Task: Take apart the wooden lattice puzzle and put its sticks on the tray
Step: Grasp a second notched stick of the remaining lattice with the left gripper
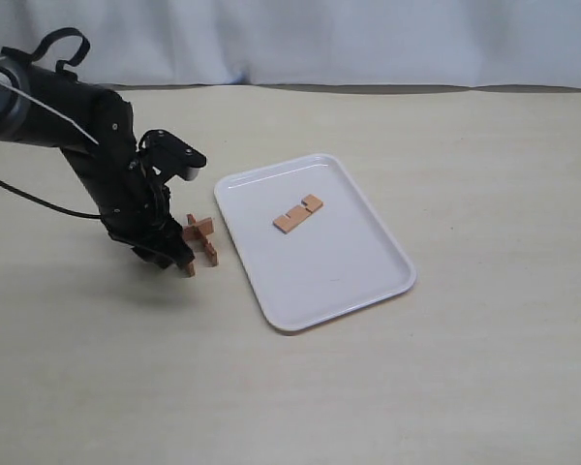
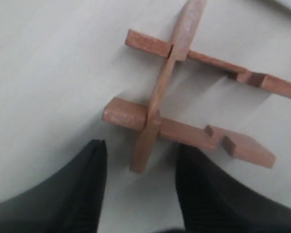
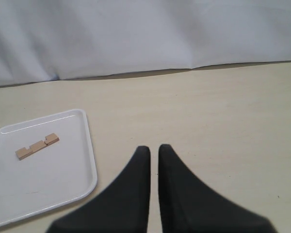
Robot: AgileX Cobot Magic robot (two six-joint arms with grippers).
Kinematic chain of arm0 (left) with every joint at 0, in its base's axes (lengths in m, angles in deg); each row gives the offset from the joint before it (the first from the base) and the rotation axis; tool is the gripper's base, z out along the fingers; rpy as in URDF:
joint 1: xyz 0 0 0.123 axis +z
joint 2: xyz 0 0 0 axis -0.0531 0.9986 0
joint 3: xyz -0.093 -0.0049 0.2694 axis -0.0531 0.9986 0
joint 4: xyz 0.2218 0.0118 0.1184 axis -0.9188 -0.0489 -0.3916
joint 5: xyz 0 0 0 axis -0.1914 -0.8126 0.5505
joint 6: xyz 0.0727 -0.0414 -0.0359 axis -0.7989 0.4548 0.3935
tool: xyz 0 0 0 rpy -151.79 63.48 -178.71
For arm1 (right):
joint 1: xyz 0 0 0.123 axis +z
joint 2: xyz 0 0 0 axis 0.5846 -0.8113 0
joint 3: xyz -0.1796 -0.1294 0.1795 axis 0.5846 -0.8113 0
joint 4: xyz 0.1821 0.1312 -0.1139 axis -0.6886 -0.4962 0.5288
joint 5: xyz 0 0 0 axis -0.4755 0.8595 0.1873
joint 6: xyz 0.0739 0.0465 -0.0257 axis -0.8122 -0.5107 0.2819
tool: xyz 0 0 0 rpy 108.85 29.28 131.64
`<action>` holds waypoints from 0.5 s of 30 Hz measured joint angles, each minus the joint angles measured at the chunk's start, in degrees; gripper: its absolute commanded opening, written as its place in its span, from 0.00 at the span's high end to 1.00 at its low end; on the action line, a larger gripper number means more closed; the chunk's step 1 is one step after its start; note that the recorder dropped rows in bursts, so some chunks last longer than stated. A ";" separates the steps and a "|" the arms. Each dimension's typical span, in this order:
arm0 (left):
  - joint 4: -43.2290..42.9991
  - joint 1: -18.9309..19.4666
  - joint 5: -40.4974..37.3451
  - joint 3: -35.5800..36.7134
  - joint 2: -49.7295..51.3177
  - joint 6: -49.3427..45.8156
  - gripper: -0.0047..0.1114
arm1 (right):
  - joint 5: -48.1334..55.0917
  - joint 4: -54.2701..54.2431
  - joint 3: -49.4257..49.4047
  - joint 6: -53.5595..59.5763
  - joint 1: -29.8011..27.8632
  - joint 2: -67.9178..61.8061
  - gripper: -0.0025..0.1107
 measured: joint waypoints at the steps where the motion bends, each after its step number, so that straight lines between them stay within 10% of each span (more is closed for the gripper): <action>1: 0.00 0.00 0.29 0.00 0.11 -0.10 0.77 | 0.00 0.00 0.00 0.00 0.00 0.00 0.93; 4: 0.00 0.00 0.99 0.00 0.11 -0.22 0.96 | 0.00 0.00 0.00 0.00 0.00 0.00 0.93; 15: 0.23 0.00 -1.38 0.00 -2.52 -1.72 0.96 | 0.00 0.00 0.00 0.00 0.00 0.00 0.93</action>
